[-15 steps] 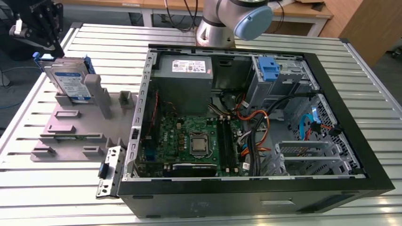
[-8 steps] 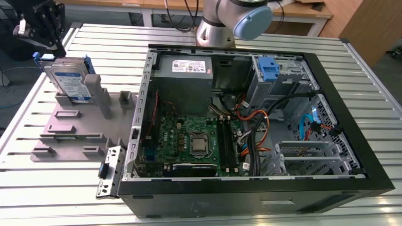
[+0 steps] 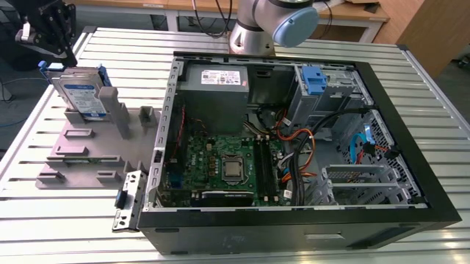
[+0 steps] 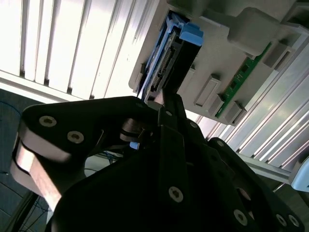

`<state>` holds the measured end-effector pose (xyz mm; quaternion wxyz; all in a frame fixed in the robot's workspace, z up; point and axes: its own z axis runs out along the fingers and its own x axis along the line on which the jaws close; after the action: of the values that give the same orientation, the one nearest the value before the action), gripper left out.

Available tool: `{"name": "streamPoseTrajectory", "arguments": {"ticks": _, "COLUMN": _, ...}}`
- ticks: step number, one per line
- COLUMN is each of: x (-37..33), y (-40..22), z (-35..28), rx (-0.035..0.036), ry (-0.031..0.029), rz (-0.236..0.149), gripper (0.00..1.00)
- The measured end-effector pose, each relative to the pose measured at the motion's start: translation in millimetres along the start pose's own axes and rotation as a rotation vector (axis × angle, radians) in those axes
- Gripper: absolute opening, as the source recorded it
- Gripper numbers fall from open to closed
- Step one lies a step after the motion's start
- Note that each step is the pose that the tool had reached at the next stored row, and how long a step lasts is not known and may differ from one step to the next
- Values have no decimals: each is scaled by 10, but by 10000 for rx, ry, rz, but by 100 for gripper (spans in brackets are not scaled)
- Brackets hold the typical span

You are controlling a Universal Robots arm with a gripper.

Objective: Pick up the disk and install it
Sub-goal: 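Pick up the disk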

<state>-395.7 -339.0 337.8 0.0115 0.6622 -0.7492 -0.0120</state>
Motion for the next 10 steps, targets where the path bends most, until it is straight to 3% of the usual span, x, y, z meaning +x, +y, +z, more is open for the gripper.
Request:
{"name": "streamPoseTrajectory", "arguments": {"ticks": 1, "x": 0, "y": 0, "z": 0, "rx": 0, "ry": 0, "rz": 0, "gripper": 11}}
{"name": "streamPoseTrajectory", "arguments": {"ticks": 4, "x": 0, "y": 0, "z": 0, "rx": 0, "ry": 1, "rz": 0, "gripper": 29}}
{"name": "streamPoseTrajectory", "arguments": {"ticks": 7, "x": 0, "y": 0, "z": 0, "rx": 0, "ry": 0, "rz": 0, "gripper": 35}}
{"name": "streamPoseTrajectory", "arguments": {"ticks": 8, "x": 0, "y": 0, "z": 1, "rx": 0, "ry": 1, "rz": 1, "gripper": 47}}
{"name": "streamPoseTrajectory", "arguments": {"ticks": 10, "x": 0, "y": 0, "z": 1, "rx": 0, "ry": 0, "rz": 0, "gripper": 53}}
